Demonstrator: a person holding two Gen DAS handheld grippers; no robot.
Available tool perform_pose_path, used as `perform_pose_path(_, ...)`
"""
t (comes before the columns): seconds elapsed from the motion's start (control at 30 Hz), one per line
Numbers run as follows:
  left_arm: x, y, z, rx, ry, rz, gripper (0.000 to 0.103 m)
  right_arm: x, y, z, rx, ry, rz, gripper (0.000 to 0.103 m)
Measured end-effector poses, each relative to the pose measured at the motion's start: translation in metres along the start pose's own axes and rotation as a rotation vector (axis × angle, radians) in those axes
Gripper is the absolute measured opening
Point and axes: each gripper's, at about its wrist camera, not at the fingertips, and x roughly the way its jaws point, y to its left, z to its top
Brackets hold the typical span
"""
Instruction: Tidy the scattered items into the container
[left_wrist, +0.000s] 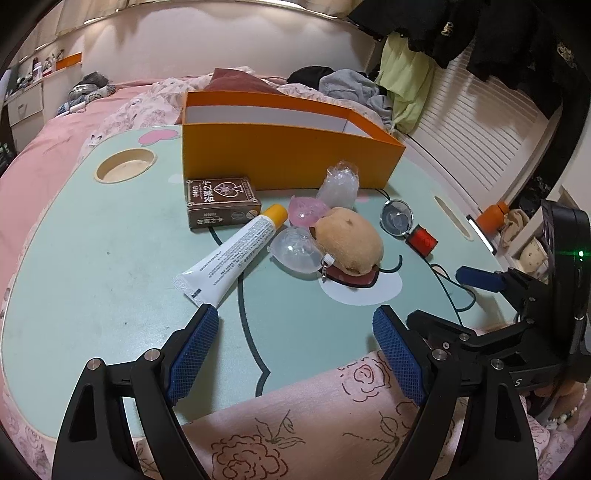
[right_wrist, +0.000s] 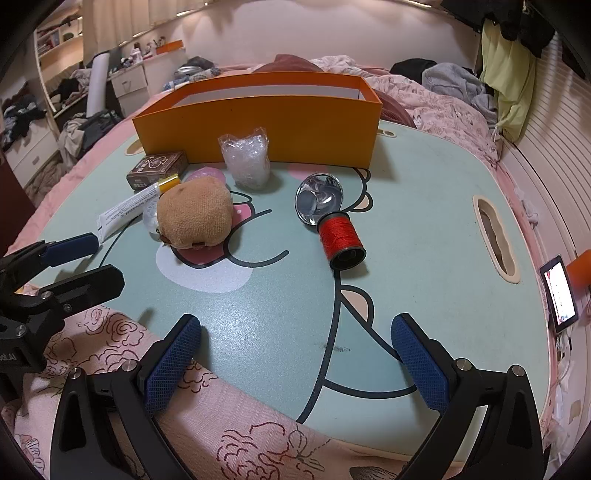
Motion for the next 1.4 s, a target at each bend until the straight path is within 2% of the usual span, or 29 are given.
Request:
perform_pose_path(0.1, -0.010, 0.006, 0.000, -0.032, -0.047, -0.005, 0.086, 0.000, 0.000, 0.000, 0.001, 0.000, 0.001, 0.103)
perform_pose_path(0.23, -0.039, 0.017, 0.008, -0.058, -0.184, -0.005, 0.086, 0.000, 0.000, 0.001, 0.001, -0.001, 0.000, 0.103)
perform_pose_path(0.3, -0.050, 0.022, 0.014, -0.036, -0.225, 0.063, 0.085, 0.000, 0.000, 0.000, 0.001, 0.000, 0.000, 0.103)
perform_pose_path(0.37, -0.058, 0.029, 0.022, 0.001, -0.245, 0.183, 0.079, 0.000, -0.001, 0.000, 0.001, -0.001, 0.000, 0.103)
perform_pose_path(0.43, -0.063, 0.039, 0.030, 0.010, -0.245, 0.236, 0.056, 0.001, -0.001, 0.001, 0.001, -0.001, 0.000, 0.103)
perform_pose_path(0.47, -0.063, 0.045, 0.035, -0.001, -0.235, 0.234, 0.055, 0.001, -0.001, 0.000, 0.001, -0.002, 0.000, 0.103)
perform_pose_path(0.57, -0.047, 0.052, 0.043, 0.004, -0.175, 0.168, 0.055, 0.001, 0.000, 0.000, 0.001, -0.003, 0.000, 0.103)
perform_pose_path(0.67, -0.019, 0.040, 0.044, 0.066, -0.096, 0.110, 0.055, 0.001, 0.000, 0.000, 0.001, -0.004, 0.000, 0.103)
perform_pose_path(0.73, -0.003, 0.028, 0.042, 0.116, -0.052, 0.111, 0.054, 0.001, 0.000, 0.000, 0.002, -0.004, 0.000, 0.103)
perform_pose_path(0.8, 0.008, 0.021, 0.041, 0.137, -0.029, 0.114, 0.041, 0.001, 0.000, 0.000, 0.002, -0.005, 0.000, 0.103)
perform_pose_path(0.93, 0.028, 0.017, 0.050, 0.137, 0.017, 0.091, 0.039, 0.001, 0.000, 0.000, 0.003, -0.005, 0.000, 0.103)
perform_pose_path(1.03, 0.043, 0.013, 0.051, 0.153, 0.061, 0.109, 0.021, 0.001, 0.000, 0.000, 0.002, -0.006, 0.000, 0.103)
perform_pose_path(1.1, 0.044, 0.005, 0.045, 0.192, 0.048, 0.141, 0.021, 0.001, 0.001, -0.001, 0.002, -0.006, -0.001, 0.103)
perform_pose_path(1.23, 0.032, -0.001, 0.030, 0.221, 0.026, 0.135, 0.021, 0.001, 0.000, -0.002, 0.003, -0.006, 0.001, 0.103)
perform_pose_path(1.3, 0.025, 0.001, 0.025, 0.184, 0.005, 0.133, 0.021, 0.001, 0.000, -0.002, 0.004, -0.009, 0.000, 0.103)
perform_pose_path(1.4, 0.001, 0.013, 0.023, 0.080, -0.094, 0.103, 0.021, 0.000, -0.001, -0.001, 0.010, -0.014, -0.001, 0.103)
